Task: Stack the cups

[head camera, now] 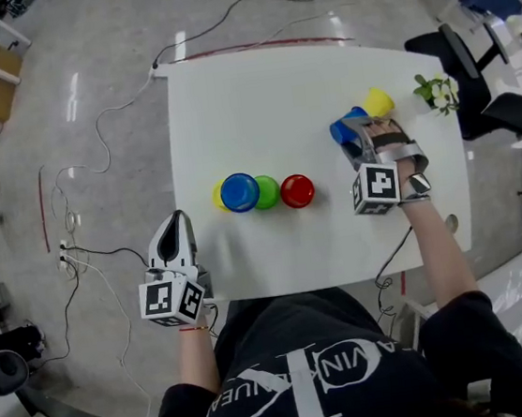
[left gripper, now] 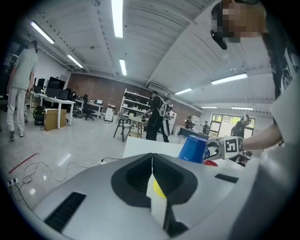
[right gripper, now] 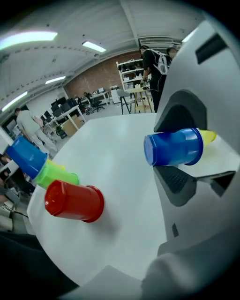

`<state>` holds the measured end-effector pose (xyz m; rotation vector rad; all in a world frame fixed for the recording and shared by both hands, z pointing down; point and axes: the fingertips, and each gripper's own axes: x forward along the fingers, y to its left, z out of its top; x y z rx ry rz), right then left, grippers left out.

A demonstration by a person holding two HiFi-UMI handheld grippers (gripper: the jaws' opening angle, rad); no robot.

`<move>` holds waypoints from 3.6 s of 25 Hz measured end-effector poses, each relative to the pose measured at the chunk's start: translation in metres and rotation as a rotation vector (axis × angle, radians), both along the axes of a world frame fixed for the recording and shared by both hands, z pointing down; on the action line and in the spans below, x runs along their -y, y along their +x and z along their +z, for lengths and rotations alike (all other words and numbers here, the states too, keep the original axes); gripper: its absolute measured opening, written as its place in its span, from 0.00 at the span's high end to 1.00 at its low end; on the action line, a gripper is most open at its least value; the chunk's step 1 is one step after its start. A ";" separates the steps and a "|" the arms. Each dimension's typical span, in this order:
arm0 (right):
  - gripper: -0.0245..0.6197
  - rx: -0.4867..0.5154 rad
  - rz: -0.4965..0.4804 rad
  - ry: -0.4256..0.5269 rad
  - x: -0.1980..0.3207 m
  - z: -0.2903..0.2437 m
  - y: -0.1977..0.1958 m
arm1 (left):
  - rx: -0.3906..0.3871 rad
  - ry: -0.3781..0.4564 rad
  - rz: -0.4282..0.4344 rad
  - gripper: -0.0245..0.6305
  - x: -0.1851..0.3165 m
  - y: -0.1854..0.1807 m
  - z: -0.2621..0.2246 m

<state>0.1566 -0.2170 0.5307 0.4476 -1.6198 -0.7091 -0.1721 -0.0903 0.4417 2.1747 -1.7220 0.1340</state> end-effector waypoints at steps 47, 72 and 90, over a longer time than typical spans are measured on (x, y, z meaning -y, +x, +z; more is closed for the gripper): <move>0.59 1.253 0.261 -0.483 -0.114 -0.103 -0.145 | -0.041 0.045 0.057 0.96 -0.019 -0.005 -0.011; 0.50 1.108 0.338 -0.383 -0.073 -0.091 -0.031 | -0.040 0.027 0.037 0.96 0.003 0.004 -0.005; 0.46 -0.151 0.012 0.005 0.024 0.003 0.077 | -0.013 -0.003 -0.018 0.96 0.006 0.007 0.001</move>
